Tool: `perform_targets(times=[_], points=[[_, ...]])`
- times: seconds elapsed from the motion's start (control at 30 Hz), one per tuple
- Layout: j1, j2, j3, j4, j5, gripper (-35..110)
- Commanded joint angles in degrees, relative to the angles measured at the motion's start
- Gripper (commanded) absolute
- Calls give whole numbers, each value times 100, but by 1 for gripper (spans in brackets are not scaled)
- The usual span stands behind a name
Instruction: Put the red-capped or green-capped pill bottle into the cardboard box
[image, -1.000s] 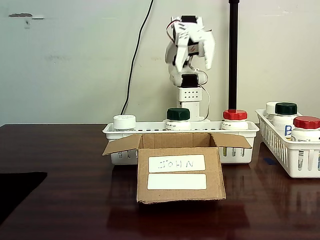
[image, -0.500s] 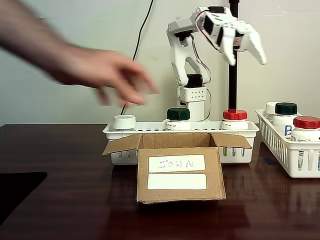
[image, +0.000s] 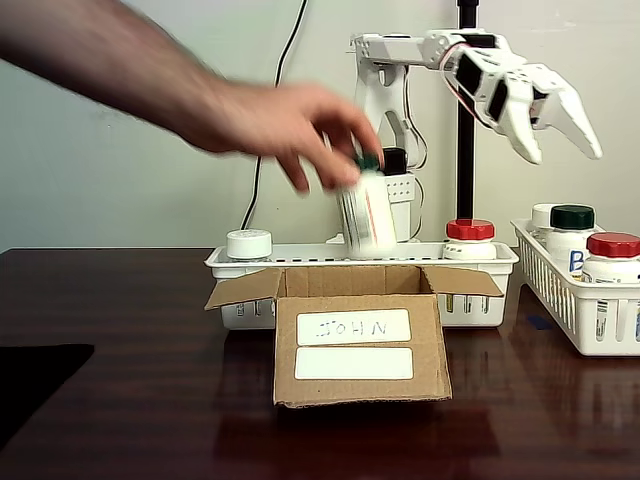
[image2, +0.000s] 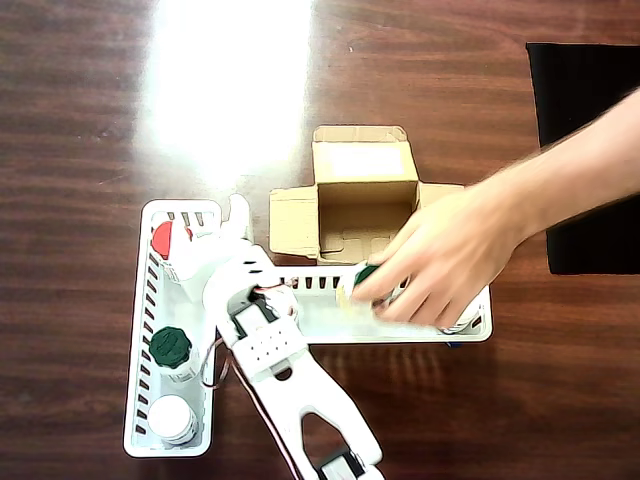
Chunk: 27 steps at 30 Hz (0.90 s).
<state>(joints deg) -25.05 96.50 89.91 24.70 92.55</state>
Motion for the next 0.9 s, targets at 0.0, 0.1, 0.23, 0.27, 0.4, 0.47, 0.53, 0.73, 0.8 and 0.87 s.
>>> perform_targets(times=[0.0, 0.1, 0.23, 0.27, 0.4, 0.47, 0.53, 0.73, 0.8, 0.87], points=[[-316, -70, -668, -114, 18, 66], [-492, -448, -923, -185, -18, 66], [-589, -896, -976, -510, 62, 66], [-589, -1011, -976, -606, 79, 66], [-580, -1354, -976, -923, 123, 66], [-527, -1459, -976, -984, 149, 66], [-466, -1529, -976, -1002, 176, 66], [-229, -1775, -949, -1099, 308, 66], [-185, -1811, -923, -1134, 334, 66], [-176, -1854, -923, -1169, 334, 66]])
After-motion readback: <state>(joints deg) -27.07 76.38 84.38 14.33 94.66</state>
